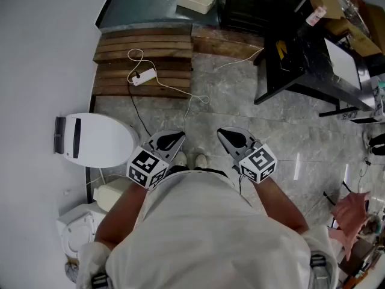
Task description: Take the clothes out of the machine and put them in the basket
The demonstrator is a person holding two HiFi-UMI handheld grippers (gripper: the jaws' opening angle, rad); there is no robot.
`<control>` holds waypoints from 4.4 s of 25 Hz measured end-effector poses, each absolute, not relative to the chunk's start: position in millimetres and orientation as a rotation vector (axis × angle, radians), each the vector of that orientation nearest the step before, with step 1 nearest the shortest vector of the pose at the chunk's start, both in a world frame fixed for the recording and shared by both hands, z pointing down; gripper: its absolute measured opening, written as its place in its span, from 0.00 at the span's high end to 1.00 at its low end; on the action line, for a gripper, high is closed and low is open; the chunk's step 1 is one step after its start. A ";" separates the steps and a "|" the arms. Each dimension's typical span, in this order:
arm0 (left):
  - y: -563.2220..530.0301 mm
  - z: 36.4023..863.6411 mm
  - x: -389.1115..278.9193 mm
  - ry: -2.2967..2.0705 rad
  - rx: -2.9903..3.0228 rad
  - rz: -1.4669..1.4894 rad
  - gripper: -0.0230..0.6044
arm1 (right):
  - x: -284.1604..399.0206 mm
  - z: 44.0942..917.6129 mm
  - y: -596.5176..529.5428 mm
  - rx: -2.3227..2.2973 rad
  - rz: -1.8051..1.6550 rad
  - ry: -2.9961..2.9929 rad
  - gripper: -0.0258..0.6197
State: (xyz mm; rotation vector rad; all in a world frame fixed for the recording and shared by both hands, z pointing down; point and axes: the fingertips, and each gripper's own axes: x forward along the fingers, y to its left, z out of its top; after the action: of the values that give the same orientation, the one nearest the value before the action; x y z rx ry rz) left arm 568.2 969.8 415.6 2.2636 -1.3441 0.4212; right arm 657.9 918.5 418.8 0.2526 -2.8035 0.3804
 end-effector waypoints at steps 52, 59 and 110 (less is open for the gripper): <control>701.4 431.5 157.3 -1.394 2.256 0.292 0.97 | 252.8 454.6 582.1 0.441 0.357 -2.699 0.62; 550.7 403.2 112.7 -1.390 2.228 0.379 0.97 | 198.1 436.0 442.5 0.387 0.412 -2.706 0.62; 15.7 279.4 -163.1 -0.400 2.610 0.598 0.97 | 28.0 378.6 -91.1 1.423 0.638 -2.206 0.58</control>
State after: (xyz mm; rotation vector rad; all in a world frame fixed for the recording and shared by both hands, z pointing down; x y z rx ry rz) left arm -163.1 15.7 279.4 2.6101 -0.4003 0.5983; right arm 28.0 -91.1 378.6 1.4231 -2.2064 0.6380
